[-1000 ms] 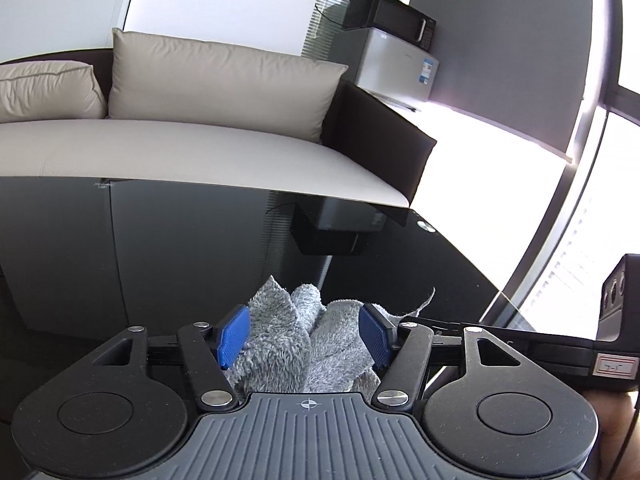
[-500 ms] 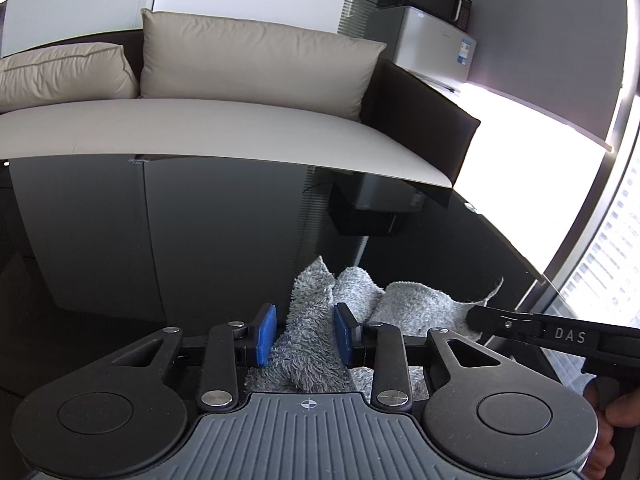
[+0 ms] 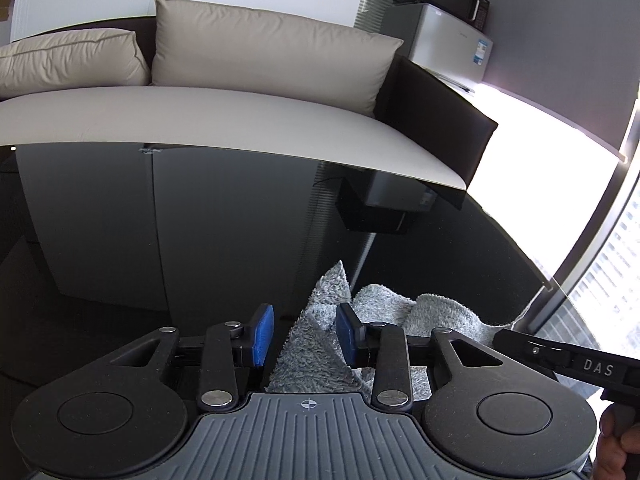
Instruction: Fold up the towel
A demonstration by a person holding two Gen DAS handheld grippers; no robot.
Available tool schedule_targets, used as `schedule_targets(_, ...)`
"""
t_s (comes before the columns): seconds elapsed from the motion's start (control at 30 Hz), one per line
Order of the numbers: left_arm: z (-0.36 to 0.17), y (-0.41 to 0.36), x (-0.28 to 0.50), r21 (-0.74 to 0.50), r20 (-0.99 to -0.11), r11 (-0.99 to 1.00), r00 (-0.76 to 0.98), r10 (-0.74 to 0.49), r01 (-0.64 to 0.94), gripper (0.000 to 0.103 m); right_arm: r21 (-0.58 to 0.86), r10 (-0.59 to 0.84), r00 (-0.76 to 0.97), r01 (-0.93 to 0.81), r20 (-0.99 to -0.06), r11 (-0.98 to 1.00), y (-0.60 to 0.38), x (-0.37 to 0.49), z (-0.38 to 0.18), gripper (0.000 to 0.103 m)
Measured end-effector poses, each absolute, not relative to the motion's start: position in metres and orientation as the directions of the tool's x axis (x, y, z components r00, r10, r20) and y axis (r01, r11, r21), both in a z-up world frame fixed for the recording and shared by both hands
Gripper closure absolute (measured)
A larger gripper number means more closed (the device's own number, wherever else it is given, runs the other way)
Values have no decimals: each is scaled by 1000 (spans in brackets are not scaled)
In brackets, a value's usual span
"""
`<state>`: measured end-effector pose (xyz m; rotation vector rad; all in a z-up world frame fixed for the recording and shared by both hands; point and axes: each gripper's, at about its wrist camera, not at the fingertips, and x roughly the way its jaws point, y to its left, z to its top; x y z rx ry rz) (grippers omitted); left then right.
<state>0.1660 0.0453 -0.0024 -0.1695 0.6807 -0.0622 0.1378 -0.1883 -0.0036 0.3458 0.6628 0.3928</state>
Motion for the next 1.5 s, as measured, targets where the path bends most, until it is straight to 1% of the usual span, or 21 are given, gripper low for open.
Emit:
schedule_targets(0.07, -3, 44, 170, -174, -622, 985, 773, -125, 19, 68, 431, 456, 721, -239, -522, 870, -190, 139, -4, 101)
schedule_targets(0.53, -16, 38, 190, -127, -652, 989, 745, -143, 78, 69, 430, 457, 716, -238, -528, 871, -192, 138, -4, 101)
schedule_targets(0.6, -18, 38, 190, -119, -658, 989, 739, -141, 82, 71, 432, 455, 716, -234, -530, 871, -193, 138, -4, 101)
schedule_targets(0.67, -19, 39, 189, -121, -657, 989, 741, -141, 81, 81, 433, 454, 715, -232, -531, 871, -194, 139, -4, 101)
schedule_targets(0.73, -18, 41, 187, -121, -653, 990, 745, -137, 76, 88, 431, 454, 715, -234, -531, 872, -193, 139, -4, 101)
schedule_targets(0.87, -21, 48, 186, -125, -665, 991, 737, -119, 47, 94, 428, 455, 714, -237, -533, 872, -192, 139, -4, 101)
schedule_targets(0.97, -22, 53, 185, -145, -672, 989, 729, -128, 40, 97, 427, 454, 713, -236, -535, 873, -192, 140, -4, 101)
schedule_targets(1.13, -20, 60, 181, -166, -660, 986, 740, -131, 26, 98, 427, 454, 718, -238, -528, 873, -193, 139, -3, 101)
schedule_targets(1.37, -1, 68, 169, -191, -613, 982, 779, -128, 10, 99, 438, 465, 741, -255, -485, 862, -194, 136, 5, 101)
schedule_targets(1.5, 18, 70, 157, -195, -564, 981, 817, -118, 6, 99, 452, 478, 761, -273, -439, 849, -196, 132, 15, 101)
